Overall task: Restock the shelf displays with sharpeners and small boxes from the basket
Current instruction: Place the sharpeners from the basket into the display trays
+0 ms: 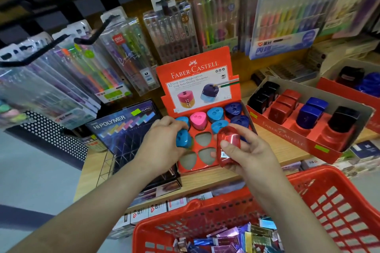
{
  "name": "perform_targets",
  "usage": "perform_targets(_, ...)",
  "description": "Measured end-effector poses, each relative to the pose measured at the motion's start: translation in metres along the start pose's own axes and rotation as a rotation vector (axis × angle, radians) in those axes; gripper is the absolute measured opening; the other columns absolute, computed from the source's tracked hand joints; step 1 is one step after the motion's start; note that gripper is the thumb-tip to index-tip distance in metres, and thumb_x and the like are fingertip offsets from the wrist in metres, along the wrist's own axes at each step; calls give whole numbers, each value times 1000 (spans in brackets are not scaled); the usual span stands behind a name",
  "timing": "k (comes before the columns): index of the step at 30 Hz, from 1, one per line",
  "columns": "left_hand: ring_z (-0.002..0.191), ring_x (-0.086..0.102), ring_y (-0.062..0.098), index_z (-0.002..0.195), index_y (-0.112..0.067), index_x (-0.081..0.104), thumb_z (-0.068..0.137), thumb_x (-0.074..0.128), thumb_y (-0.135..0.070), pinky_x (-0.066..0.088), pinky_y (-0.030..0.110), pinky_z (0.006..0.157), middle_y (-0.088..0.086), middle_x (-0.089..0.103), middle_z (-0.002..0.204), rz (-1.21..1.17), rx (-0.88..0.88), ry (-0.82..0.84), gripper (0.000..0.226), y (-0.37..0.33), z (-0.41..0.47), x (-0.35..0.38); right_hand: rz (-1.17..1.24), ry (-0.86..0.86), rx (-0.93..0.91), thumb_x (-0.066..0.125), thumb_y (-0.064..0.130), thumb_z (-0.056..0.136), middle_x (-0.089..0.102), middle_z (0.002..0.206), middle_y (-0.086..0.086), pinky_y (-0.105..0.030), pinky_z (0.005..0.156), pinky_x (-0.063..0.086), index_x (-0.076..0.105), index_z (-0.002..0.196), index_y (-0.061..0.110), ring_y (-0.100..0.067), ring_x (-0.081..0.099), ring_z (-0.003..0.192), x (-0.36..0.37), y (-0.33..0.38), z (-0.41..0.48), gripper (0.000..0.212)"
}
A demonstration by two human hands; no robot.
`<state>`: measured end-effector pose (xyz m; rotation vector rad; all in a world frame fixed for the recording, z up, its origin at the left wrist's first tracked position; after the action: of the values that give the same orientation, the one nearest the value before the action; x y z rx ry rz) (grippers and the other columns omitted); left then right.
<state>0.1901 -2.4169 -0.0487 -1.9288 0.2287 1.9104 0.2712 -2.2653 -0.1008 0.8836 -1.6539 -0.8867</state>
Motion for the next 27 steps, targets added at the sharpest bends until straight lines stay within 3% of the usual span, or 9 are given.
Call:
perform_targets(4,122,43,18,139,-30,46,81,72,-24,38,32,104,-5,47,132,76,-18,24,64,7,3,6,19,26,-4,65,3,87,73,103,-8,-41,82,59,63,119,22,-28,73,90,2,-1,0,37)
perform_targets(9,123,41,19,142,-31,42,85,67,-19,36,32,106,-5,46,132,107,20,60,64,5,7,14,66,52,32,69,9,83,75,99,-6,-34,68,60,61,120,23,-30,74,85,4,-7,-1,40)
perform_targets(13,122,47,17,139,-27,47,86,65,-36,42,32,102,-5,49,131,94,51,88,57,-2,8,17,-8,41,74,67,21,85,74,101,-5,-24,55,53,60,124,20,-22,74,82,0,-15,-2,40)
perform_targets(18,116,51,17,120,-25,63,92,58,-30,43,32,96,-4,59,125,164,56,101,29,-7,10,11,-29,85,65,62,-8,87,74,99,-5,-29,75,59,71,105,22,-21,73,90,3,-14,-4,36)
perform_targets(20,104,58,13,104,-25,70,96,53,-31,47,29,89,-9,67,107,-48,12,87,20,-12,9,1,-59,71,57,66,-7,84,75,96,-5,-30,77,59,70,105,17,-22,74,89,1,-10,-6,33)
perform_targets(22,83,66,9,89,-21,73,96,51,-40,52,27,77,-7,73,84,-663,-173,211,30,-19,-3,5,-87,47,58,73,1,79,76,93,-6,-29,72,59,67,107,13,-21,74,85,-3,-4,-7,32)
perform_targets(23,80,67,12,92,-18,73,93,52,-45,53,28,77,-3,74,85,-945,-235,307,34,-30,-11,11,-114,42,61,76,5,76,76,90,-6,-28,69,58,66,106,12,-21,74,84,-4,0,-8,32)
perform_targets(25,86,69,21,105,-17,69,87,56,-44,54,32,80,5,74,97,-1147,-223,408,35,-52,-22,15,-222,59,60,79,11,73,76,83,-7,-25,61,56,64,100,9,-22,74,78,-1,10,-9,31)
perform_targets(27,82,69,19,113,-17,64,88,62,-26,56,29,71,7,74,96,-1220,-194,385,26,-64,-26,12,-410,102,48,81,14,74,74,70,-8,-23,53,54,60,88,6,-23,73,68,5,23,-10,26)
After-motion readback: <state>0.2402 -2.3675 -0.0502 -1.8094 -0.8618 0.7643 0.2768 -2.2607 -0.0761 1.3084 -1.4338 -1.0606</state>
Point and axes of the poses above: each hand's wrist, its own z-axis towards the middle knuckle, its own x-axis out of the palm, y = z × x, the point moved 10 cm from there along z, towards the middle knuckle
